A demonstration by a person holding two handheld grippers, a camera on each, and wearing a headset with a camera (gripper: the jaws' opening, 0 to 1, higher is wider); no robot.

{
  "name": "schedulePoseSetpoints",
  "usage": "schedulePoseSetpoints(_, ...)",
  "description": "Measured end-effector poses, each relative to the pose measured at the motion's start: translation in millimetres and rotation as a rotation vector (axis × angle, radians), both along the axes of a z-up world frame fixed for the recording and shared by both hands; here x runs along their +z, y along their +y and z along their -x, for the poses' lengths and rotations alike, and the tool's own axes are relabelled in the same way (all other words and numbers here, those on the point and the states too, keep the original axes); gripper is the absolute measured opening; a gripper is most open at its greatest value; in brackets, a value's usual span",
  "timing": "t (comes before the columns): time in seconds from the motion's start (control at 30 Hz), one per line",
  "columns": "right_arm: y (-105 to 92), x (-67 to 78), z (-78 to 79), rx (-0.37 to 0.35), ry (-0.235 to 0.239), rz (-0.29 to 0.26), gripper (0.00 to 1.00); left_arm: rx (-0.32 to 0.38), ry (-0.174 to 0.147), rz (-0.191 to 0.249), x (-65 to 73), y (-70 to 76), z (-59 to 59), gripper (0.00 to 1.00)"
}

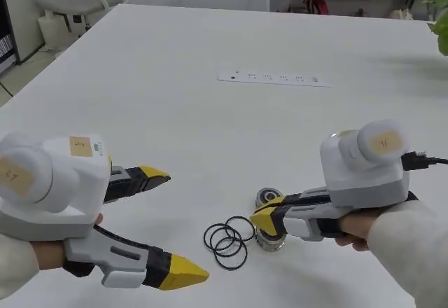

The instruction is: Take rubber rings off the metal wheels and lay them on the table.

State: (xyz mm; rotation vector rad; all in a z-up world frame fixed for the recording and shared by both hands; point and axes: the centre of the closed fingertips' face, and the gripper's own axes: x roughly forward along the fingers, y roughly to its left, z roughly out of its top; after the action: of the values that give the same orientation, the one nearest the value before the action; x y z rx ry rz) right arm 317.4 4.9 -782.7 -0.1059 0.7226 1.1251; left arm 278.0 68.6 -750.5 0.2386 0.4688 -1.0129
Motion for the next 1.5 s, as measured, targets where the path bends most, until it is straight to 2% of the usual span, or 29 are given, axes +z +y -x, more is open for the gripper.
schedulePoseSetpoints(0.5,-11.5,17.0,-14.6,-0.053,-0.031,-0.036,0.05,0.006,-0.003,0.003,0.8,1.4,-1.3,0.92)
schedulePoseSetpoints(0.83,-18.0,36.6,-22.8,-0.085,-0.059,-0.085,0.07,0.011,-0.003,0.010,2.1,1.6,-1.4,0.93)
schedulePoseSetpoints(1.13,-23.0,58.0,-27.7,-0.128,-0.074,-0.160,0.14,0.019,-0.004,0.019,4.3,2.2,-1.5,0.94)
schedulePoseSetpoints(1.3,-25.7,71.7,-28.7,-0.132,-0.097,-0.199,0.20,0.034,-0.007,0.030,6.6,4.4,-3.4,0.94)
schedulePoseSetpoints(1.4,-27.0,79.1,-29.2,-0.128,-0.123,-0.210,0.24,0.044,-0.011,0.036,8.5,6.1,-4.5,0.94)
schedulePoseSetpoints(1.5,-30.1,80.7,-30.0,-0.118,-0.153,-0.189,0.28,0.055,-0.015,0.044,10.5,7.8,-5.4,0.95)
